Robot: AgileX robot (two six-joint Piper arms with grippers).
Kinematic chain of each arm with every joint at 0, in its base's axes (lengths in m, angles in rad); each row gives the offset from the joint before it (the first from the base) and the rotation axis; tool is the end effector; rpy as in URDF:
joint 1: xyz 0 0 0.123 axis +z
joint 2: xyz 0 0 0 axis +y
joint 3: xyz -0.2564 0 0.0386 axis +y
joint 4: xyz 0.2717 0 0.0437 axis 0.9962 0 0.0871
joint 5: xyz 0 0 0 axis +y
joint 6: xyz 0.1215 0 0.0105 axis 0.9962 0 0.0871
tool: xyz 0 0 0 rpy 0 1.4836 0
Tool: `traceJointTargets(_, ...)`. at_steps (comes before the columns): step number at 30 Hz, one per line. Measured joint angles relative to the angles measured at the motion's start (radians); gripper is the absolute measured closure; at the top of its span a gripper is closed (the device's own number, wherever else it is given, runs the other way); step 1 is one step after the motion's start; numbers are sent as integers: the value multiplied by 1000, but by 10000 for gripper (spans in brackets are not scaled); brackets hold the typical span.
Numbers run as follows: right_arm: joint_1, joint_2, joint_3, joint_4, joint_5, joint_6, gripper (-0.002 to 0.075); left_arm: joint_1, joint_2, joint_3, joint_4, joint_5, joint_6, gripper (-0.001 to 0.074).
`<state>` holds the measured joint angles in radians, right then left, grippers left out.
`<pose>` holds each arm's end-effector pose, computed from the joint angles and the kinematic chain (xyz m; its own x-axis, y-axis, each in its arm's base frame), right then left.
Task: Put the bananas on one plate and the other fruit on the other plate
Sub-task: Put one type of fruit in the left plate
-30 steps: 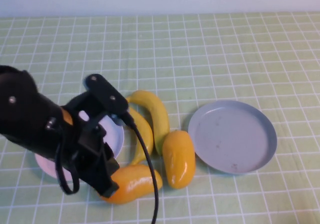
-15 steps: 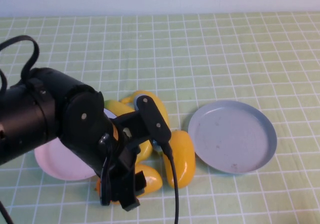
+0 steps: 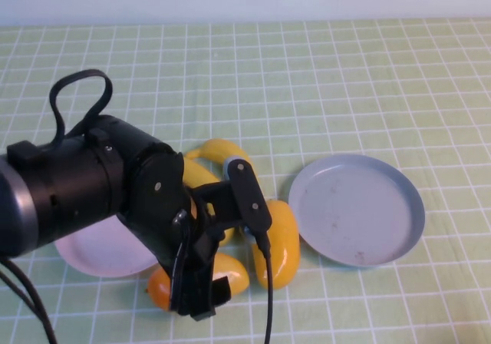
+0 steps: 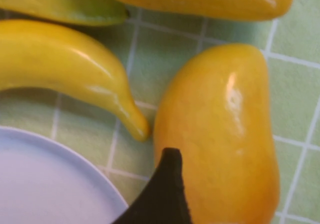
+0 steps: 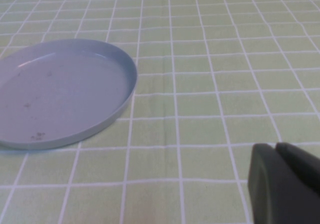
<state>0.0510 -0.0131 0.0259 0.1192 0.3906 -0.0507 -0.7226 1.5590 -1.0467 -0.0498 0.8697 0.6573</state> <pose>0.1307 0.0122 0.1607 -0.3132 0.0436 -0.9487 -0.0754 0.9946 0.0706 0.2422 -0.2197 0.1675 -0.1938 0.9505 -0.2429 0.9645 0.2299 0.1302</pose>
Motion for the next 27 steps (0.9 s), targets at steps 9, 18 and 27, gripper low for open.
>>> traceJointTargets(9, 0, 0, 0, 0, 0, 0, 741, 0, 44, -2, 19, -60, 0, 66)
traceJointTargets(18, 0, 0, 0, 1, 0, 0, 741, 0, 113, -4, 63, -70, 27, 66)
traceJointTargets(27, 0, 0, 0, 1, 0, 0, 741, 0, 163, -4, 66, -85, 30, 69)
